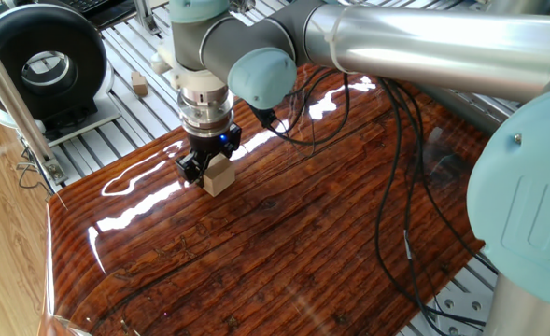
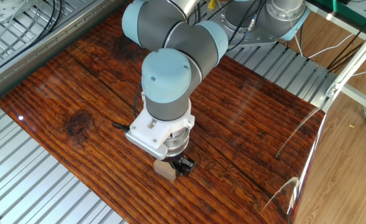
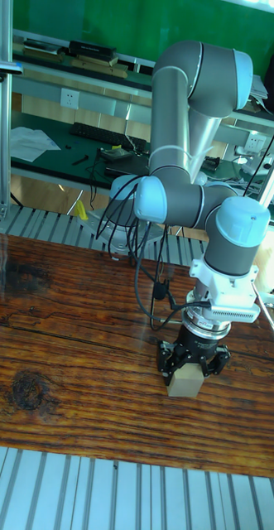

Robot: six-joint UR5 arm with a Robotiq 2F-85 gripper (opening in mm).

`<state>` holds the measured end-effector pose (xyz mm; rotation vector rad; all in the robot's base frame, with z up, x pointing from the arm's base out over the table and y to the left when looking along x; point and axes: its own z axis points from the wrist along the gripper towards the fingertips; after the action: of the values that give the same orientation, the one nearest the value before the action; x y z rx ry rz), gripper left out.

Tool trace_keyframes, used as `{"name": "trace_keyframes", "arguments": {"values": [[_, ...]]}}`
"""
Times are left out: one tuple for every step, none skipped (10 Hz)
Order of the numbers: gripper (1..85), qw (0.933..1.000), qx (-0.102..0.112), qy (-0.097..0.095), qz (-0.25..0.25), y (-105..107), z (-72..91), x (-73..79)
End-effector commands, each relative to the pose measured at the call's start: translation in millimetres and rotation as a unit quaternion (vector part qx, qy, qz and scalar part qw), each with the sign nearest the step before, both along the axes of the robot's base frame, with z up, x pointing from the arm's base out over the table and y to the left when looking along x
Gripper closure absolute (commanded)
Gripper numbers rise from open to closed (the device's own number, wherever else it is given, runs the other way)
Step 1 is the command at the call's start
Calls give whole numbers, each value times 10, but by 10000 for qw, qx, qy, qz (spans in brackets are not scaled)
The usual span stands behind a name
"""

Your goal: Hold a small block with the gripper and sweep it from left to right on the table

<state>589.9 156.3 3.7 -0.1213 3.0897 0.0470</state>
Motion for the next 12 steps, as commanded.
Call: {"name": "trace_keyframes", "arguments": {"values": [[847,10000,0,17,-68,25,40,6],[847,9999,9,41,-113,51,64,2],[847,9999,17,41,-113,44,53,6],[847,9999,32,2,-99,35,16,15],[847,9999,17,-21,-107,39,-16,19],[847,9999,-5,-28,-115,36,-25,21],[847,9999,-13,-28,-115,44,-6,14],[847,9999,-27,10,-145,69,40,-2],[847,9998,-41,73,-205,119,101,-14],[847,9997,-33,88,-212,119,104,-10],[847,9998,-33,57,-190,93,54,-2],[847,9998,-33,19,-183,78,4,20]]}}
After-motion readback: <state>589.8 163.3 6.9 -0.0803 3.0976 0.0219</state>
